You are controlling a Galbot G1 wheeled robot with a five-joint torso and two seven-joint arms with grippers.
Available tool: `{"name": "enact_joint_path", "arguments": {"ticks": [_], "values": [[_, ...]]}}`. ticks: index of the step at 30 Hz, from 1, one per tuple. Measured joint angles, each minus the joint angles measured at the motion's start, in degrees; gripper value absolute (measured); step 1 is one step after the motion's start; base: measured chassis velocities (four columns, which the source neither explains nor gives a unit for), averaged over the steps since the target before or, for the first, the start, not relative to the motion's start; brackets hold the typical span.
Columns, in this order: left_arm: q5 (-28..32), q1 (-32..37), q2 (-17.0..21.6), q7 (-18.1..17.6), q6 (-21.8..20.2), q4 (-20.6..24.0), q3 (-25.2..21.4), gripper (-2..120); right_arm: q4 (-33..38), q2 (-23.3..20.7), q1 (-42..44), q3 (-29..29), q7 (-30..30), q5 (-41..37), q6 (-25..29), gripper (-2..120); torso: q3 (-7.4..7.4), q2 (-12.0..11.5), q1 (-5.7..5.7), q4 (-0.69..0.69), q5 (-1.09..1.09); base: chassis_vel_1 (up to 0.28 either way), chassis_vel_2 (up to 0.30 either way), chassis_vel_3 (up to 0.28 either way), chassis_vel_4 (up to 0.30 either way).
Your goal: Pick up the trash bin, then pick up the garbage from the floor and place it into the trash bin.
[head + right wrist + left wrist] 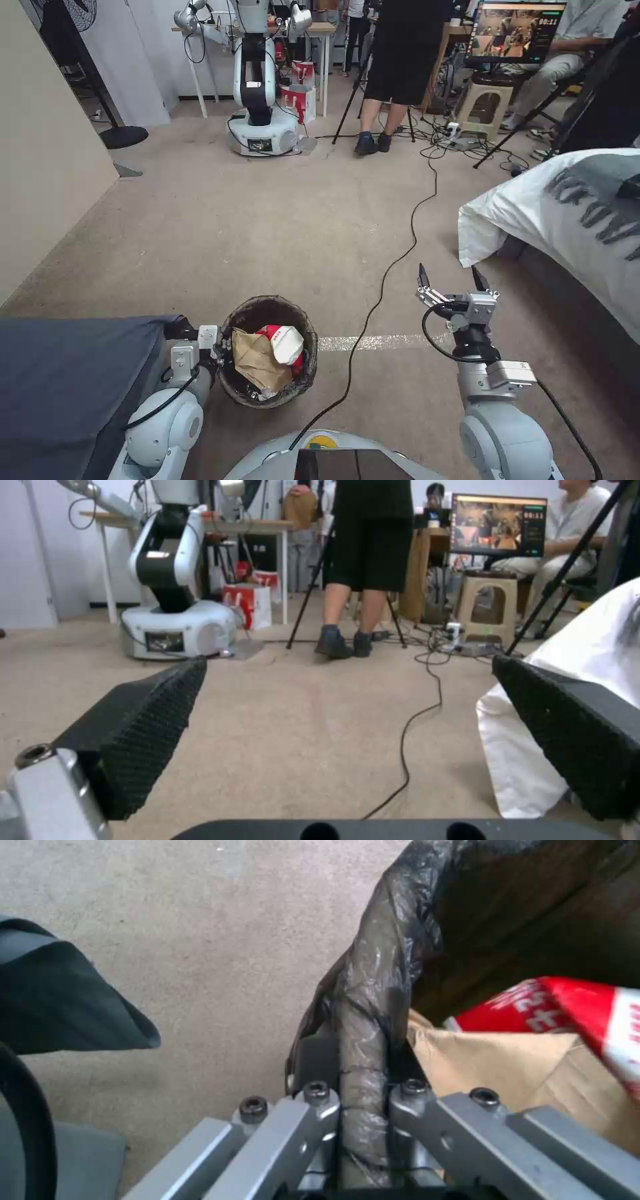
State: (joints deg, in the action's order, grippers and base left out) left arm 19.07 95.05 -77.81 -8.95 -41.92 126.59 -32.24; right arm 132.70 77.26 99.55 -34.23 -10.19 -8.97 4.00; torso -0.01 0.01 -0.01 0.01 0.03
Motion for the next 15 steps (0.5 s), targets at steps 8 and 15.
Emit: {"name": "enact_joint_path", "arguments": {"ticks": [8, 15], "values": [[0.0, -0.1, -0.1, 0.1, -0.1, -0.1, 0.1, 2, 0.0, -0.1, -0.1, 0.3, 0.0, 0.1, 0.0, 100, 0.0, 0.0, 0.0, -0.01, -0.03, 0.0, 0.0, 0.0, 0.0], [0.7, -0.3, -0.3, 0.1, -0.1, -0.7, 0.3, 2, 0.0, -0.1, 0.0, 0.6, -0.1, 0.2, 0.0, 100, 0.0, 0.0, 0.0, -0.01, -0.02, 0.0, 0.0, 0.0, 0.0]]}}
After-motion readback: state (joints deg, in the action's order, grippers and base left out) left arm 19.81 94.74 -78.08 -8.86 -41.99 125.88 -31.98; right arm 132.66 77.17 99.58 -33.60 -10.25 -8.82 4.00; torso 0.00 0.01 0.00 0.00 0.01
